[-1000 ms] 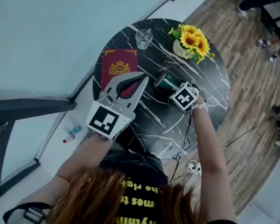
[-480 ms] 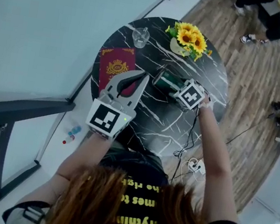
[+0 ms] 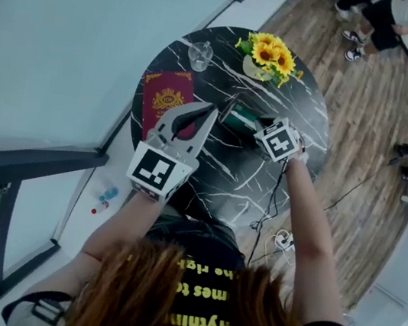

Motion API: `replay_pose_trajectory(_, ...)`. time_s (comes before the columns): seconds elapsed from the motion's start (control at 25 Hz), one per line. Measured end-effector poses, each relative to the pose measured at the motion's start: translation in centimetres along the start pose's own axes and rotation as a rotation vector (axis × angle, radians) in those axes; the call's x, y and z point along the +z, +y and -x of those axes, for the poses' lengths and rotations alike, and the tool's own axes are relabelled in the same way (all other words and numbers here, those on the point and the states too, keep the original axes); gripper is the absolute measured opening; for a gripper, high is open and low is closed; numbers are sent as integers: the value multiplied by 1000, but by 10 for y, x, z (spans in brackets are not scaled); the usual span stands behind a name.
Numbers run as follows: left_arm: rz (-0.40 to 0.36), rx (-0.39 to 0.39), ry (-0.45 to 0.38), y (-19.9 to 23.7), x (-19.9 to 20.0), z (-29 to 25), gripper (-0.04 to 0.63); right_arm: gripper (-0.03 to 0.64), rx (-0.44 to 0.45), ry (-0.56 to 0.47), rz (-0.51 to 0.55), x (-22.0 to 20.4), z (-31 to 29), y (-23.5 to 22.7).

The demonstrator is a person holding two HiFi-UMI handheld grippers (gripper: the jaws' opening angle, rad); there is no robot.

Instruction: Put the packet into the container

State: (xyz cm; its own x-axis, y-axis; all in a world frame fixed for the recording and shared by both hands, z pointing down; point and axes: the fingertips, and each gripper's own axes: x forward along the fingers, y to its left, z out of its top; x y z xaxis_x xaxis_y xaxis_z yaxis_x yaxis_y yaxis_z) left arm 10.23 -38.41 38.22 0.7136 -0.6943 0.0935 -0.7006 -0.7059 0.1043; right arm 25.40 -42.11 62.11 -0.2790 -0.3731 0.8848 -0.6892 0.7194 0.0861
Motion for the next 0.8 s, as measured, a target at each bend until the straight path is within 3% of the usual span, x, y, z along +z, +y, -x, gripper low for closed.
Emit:
replay_pose_trajectory(0.16,-8,-8,-1,-2,1,-1,2,17,-51,-108,-104,16,15,-5)
replay_pose_trajectory(0.44,-14,-27,2,-8,2,-4,0,17,-135,-440,-296,60,65,-3)
replay_pose_trajectory(0.64,-23,-42,-2,-13,5,-6,2,17,-183,-679,-349,90,121,7)
replay_pose_trajectory(0.8,-29,-52,-6,-18,7,-8,0,17,-193,-802,-372,107,159,12)
